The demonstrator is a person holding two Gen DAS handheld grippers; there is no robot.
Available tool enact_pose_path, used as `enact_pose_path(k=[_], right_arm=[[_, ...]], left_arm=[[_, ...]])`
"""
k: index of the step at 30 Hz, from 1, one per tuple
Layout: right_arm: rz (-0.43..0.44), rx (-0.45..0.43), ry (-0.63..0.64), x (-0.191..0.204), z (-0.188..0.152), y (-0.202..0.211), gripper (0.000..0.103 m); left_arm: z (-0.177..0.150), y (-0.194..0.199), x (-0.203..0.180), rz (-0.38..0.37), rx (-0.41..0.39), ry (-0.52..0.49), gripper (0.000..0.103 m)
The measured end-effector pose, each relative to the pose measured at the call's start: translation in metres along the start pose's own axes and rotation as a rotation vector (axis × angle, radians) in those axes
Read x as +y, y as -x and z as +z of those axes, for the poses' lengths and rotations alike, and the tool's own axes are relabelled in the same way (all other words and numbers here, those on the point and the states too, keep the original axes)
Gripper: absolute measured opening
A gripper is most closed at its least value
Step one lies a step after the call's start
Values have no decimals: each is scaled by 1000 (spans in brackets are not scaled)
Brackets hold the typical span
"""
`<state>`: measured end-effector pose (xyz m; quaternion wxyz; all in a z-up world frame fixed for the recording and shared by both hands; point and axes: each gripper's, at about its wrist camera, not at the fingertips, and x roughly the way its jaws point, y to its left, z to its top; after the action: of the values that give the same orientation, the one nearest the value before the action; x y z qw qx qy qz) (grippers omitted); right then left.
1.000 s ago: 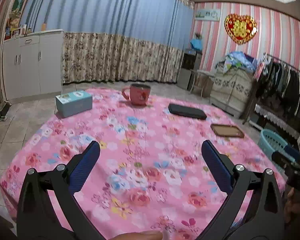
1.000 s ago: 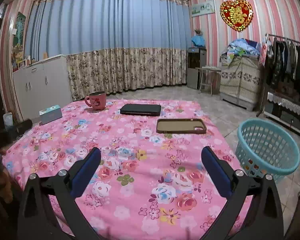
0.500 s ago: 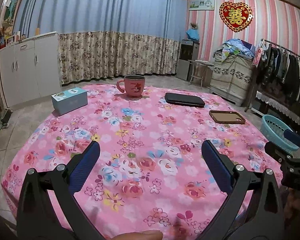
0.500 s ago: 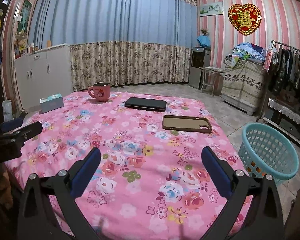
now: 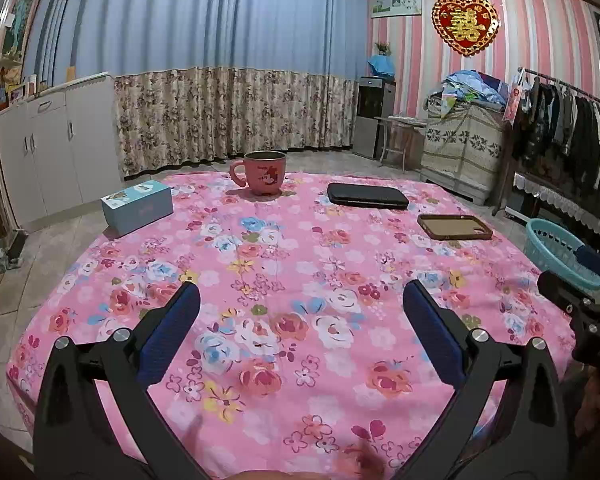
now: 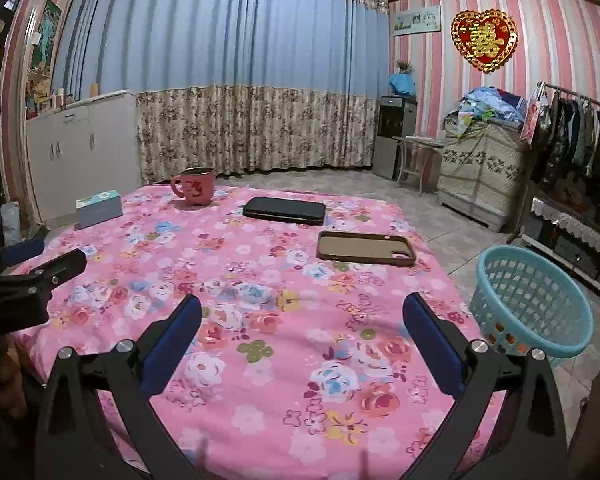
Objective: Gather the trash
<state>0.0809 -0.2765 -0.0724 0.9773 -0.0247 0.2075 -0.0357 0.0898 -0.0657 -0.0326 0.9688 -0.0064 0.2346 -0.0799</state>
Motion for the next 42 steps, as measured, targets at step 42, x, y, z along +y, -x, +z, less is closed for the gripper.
enact_pose_path(k=[42], right_arm=[[-2,-69,2,-15,-6,8,98]], left_arm=[[-18,6,-33,14,15,-73,98]])
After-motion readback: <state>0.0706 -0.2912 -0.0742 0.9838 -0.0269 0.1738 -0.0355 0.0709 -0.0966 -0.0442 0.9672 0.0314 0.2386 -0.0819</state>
